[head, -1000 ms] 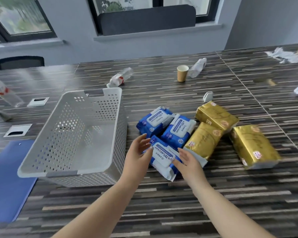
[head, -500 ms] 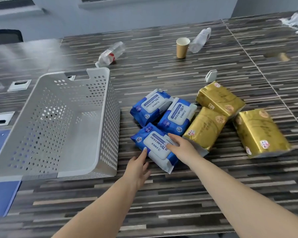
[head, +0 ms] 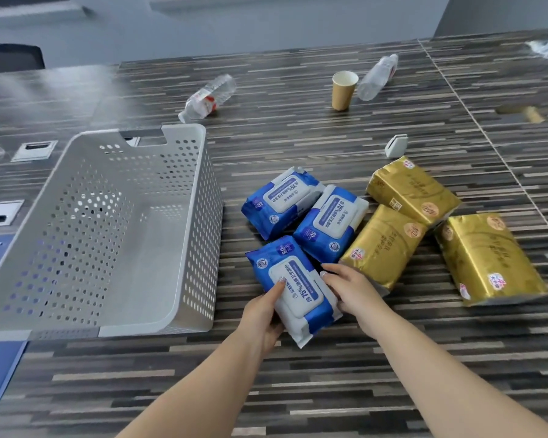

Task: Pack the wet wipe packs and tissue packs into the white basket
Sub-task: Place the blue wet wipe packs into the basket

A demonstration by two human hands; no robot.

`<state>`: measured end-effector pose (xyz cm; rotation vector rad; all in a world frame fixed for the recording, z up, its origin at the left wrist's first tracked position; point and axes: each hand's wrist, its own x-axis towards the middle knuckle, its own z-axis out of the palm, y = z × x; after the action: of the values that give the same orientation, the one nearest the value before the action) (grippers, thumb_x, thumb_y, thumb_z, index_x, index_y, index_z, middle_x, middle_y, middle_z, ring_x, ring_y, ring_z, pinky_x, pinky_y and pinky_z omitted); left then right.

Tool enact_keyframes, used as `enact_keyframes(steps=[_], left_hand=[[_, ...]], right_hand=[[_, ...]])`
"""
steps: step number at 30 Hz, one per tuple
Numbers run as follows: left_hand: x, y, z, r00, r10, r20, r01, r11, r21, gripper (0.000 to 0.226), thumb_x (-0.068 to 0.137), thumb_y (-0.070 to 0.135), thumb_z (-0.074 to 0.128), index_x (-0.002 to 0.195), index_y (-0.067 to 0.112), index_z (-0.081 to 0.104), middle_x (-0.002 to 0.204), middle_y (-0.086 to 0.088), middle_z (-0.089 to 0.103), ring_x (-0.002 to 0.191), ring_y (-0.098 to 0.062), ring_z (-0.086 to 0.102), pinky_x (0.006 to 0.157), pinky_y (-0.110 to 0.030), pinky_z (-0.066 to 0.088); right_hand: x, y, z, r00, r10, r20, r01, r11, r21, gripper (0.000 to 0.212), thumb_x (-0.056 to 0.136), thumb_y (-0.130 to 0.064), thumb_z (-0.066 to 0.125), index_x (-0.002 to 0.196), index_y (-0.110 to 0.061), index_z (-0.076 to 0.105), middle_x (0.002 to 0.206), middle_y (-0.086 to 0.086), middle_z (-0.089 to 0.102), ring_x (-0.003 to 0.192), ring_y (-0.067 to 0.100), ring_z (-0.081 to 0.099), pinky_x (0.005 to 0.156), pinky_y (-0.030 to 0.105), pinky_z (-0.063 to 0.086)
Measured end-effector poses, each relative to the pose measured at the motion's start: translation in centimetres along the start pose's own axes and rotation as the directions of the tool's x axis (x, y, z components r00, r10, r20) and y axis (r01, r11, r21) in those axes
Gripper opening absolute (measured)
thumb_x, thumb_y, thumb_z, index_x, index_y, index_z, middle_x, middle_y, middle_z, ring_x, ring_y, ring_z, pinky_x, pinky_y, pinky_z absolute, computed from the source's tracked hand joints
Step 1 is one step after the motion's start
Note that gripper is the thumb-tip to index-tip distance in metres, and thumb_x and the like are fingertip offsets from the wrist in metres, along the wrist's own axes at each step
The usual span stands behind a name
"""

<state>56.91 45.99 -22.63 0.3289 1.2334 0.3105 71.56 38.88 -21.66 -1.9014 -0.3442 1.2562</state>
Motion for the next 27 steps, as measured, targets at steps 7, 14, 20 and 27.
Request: enact_keyframes(steps=[7,14,20,27], left_hand=[[-1.4,0.8,-0.3,0.998,0.063,0.018,-0.065,0.99,0.128,0.05,0.08,0.025,0.074,0.123,0.011,0.053,0.11,-0.011,0.07,0.097,-0.028,0.068,0.082,-0.048,0.056],[-4.6,4.2,1.2,0.957,0.239,0.163,-0.289,0.837,0.465,0.062,0.07,0.036,0.08,0.124,0.016,0.055,0.108,-0.006,0.072,0.094,-0.025,0.071,0.082,-0.047,0.058],[-8.6,7.9,2.9,0.903,0.233,0.36,-0.413,0.701,0.582,0.044,0.076,0.036,0.075,0.113,0.018,0.061,0.107,-0.005,0.073,0.101,-0.024,0.069,0.095,-0.048,0.052],[-13.0,10.9,4.1,0.788,0.44,0.431,-0.598,0.38,0.705,0.051,0.079,0.038,0.072,0.124,0.018,0.058,0.117,0.0,0.068,0.1,-0.018,0.067,0.088,-0.037,0.055]], right_hand=[[-2.0,-0.2,-0.6,0.999,-0.009,0.04,0.006,0.998,0.059,0.037,0.094,-0.023,0.055,0.131,-0.026,0.051,0.101,-0.011,0.062,0.093,0.006,0.059,0.068,0.027,0.051],[-4.1,-4.1,-1.6,0.985,-0.157,0.073,0.155,0.987,0.035,0.066,0.084,-0.027,0.068,0.142,-0.026,0.037,0.123,-0.001,0.061,0.11,0.017,0.061,0.094,0.044,0.052],[-6.0,-6.2,-1.8,0.98,-0.154,0.122,0.117,0.956,0.269,0.068,0.079,-0.024,0.074,0.138,-0.027,0.04,0.115,0.004,0.068,0.103,0.023,0.065,0.084,0.047,0.054],[-9.2,-7.6,-0.4,0.976,-0.212,0.046,0.154,0.828,0.539,0.034,0.082,-0.017,0.069,0.114,-0.017,0.058,0.103,0.008,0.071,0.097,0.028,0.065,0.074,0.046,0.054]])
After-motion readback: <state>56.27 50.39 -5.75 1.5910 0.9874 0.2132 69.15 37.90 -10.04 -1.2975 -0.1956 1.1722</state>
